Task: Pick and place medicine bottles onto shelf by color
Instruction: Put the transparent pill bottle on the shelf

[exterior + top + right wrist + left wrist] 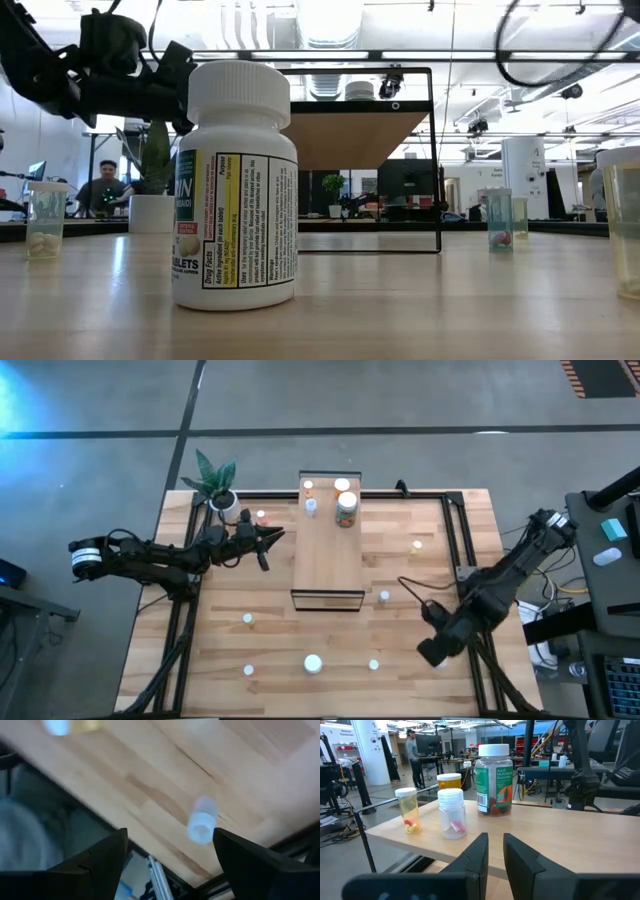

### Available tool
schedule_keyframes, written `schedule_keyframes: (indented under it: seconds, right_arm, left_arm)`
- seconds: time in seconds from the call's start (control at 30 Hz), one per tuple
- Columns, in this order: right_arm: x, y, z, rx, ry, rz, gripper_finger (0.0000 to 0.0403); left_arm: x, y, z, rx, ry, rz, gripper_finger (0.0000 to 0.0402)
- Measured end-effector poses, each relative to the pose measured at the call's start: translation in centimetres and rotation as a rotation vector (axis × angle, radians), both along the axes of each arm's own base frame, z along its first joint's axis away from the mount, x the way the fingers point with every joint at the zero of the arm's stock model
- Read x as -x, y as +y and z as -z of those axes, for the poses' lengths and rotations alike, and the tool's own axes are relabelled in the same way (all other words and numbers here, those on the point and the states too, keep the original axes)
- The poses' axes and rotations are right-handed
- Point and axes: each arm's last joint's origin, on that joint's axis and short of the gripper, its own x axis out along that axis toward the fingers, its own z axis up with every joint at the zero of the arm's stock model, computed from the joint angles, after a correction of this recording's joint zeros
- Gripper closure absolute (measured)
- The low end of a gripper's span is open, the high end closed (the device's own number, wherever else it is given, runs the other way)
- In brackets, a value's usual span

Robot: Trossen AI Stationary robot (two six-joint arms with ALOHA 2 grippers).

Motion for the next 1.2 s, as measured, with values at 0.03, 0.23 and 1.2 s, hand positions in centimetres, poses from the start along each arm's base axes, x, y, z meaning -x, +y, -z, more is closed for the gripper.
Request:
schedule_keyframes:
  seconds: [0.03, 0.23, 1.2]
  right_arm:
    - [0.1, 0.5, 0.4, 0.013, 0.027, 0.016, 0.0111]
    - [-0.8, 3.3, 2.0, 0.087, 0.104, 0.035, 0.0084]
    - [-0.2, 6.0, 6.5, 0.228, 0.259, 0.014, 0.0138]
  left_arm:
    - [0.0, 0.0, 0.0, 0.0, 0.0, 0.0, 0.0362]
    - [0.0, 0.0, 0.0, -0.001, 0.001, 0.0, 0.0362]
    - [0.2, -0.9, 0.9, 0.011, 0.035, 0.042, 0.0362]
